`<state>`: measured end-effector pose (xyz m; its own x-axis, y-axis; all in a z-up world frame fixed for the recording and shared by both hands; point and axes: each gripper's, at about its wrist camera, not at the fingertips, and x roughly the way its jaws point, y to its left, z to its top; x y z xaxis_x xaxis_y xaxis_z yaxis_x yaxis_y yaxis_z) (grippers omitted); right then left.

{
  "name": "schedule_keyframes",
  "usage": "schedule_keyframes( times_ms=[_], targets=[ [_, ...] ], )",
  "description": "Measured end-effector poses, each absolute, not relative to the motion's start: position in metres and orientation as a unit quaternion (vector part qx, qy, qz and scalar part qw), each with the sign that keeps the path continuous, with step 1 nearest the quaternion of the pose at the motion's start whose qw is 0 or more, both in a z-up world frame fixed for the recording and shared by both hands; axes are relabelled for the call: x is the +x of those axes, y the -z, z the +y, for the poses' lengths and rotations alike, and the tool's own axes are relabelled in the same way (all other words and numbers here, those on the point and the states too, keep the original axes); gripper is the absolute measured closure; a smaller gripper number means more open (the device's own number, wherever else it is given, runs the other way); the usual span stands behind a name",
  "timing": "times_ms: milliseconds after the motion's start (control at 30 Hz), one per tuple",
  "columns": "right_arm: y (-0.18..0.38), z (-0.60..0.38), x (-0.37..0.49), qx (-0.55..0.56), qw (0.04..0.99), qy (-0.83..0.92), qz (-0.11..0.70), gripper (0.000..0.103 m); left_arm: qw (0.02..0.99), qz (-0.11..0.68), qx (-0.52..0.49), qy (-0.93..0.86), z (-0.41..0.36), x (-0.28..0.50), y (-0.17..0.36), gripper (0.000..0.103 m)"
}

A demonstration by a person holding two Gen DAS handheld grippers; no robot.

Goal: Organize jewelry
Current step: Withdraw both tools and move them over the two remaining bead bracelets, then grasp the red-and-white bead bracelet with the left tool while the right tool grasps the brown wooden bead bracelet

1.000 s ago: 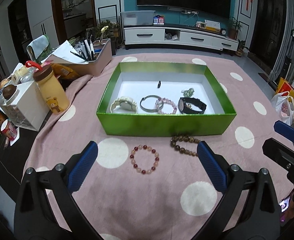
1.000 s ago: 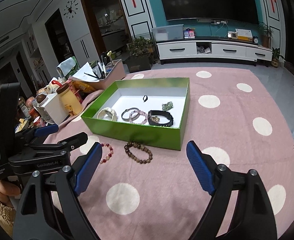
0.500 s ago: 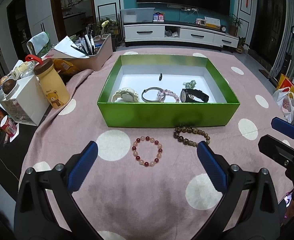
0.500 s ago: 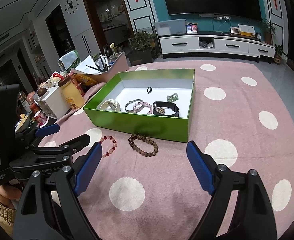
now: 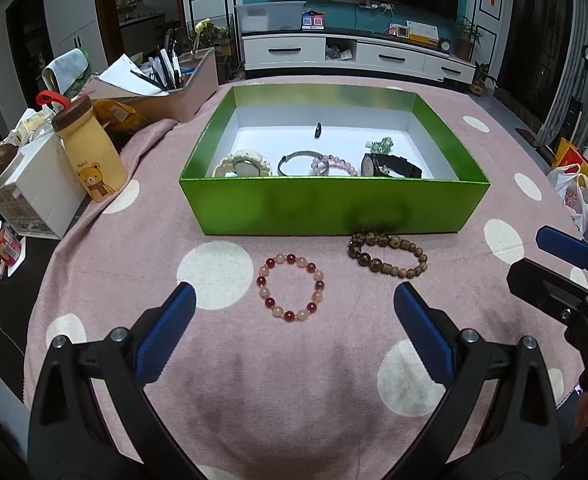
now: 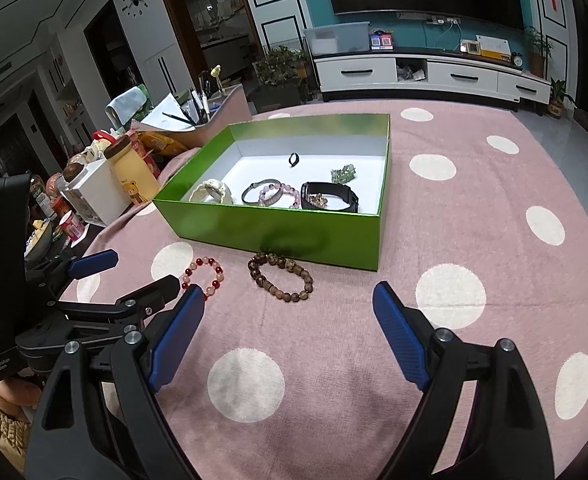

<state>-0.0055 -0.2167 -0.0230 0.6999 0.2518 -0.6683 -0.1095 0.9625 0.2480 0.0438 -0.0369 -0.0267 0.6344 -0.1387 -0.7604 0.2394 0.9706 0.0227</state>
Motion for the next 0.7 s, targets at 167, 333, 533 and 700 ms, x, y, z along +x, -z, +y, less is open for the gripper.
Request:
schedule_keyframes(
  times_ms=[167,333,533,700],
  targets=[
    [0.03,-0.217,0.001,0.097,0.913,-0.097,0.384,0.017,0.898,0.422,0.061,0.105,-0.037,0.049,0.035,0.002],
    [0.039,-0.217,0.007,0.098,0.909,-0.095,0.394,0.017,0.894,0.432,0.058,0.105,-0.036,0.054,0.043,0.002],
    [0.049,-0.218,0.015,0.1,0.904,-0.094,0.406,0.017,0.891,0.438,0.05,0.108,-0.03,0.059,0.053,0.002],
    [0.059,-0.219,0.022,0.1,0.899,-0.09,0.417,0.017,0.893,0.433,0.039,0.118,-0.023,0.06,0.057,0.002]
  ],
)
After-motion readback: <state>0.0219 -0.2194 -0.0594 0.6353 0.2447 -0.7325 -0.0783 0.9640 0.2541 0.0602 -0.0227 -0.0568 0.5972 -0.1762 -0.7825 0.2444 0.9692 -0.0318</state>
